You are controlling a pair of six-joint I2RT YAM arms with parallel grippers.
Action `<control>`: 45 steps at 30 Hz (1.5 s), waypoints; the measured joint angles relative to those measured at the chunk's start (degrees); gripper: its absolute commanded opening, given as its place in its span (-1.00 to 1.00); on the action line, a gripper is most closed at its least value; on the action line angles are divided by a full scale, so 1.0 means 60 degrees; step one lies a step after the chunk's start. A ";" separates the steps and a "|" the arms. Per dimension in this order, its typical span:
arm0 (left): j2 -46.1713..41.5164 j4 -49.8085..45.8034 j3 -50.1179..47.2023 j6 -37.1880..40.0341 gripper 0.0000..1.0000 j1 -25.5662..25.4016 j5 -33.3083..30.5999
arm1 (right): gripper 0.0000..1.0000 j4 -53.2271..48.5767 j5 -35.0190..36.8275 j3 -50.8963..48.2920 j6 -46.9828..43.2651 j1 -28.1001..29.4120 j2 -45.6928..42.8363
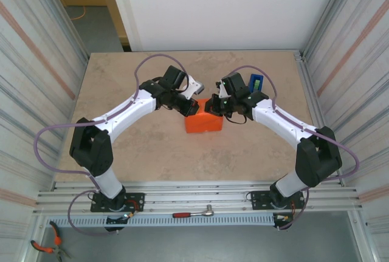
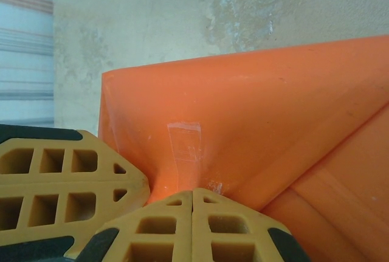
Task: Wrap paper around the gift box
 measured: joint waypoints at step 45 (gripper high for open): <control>0.1457 -0.0051 0.1570 -0.1027 -1.00 0.0244 0.0838 | -1.00 0.0459 0.0033 -0.0284 0.0004 0.0011 -0.0109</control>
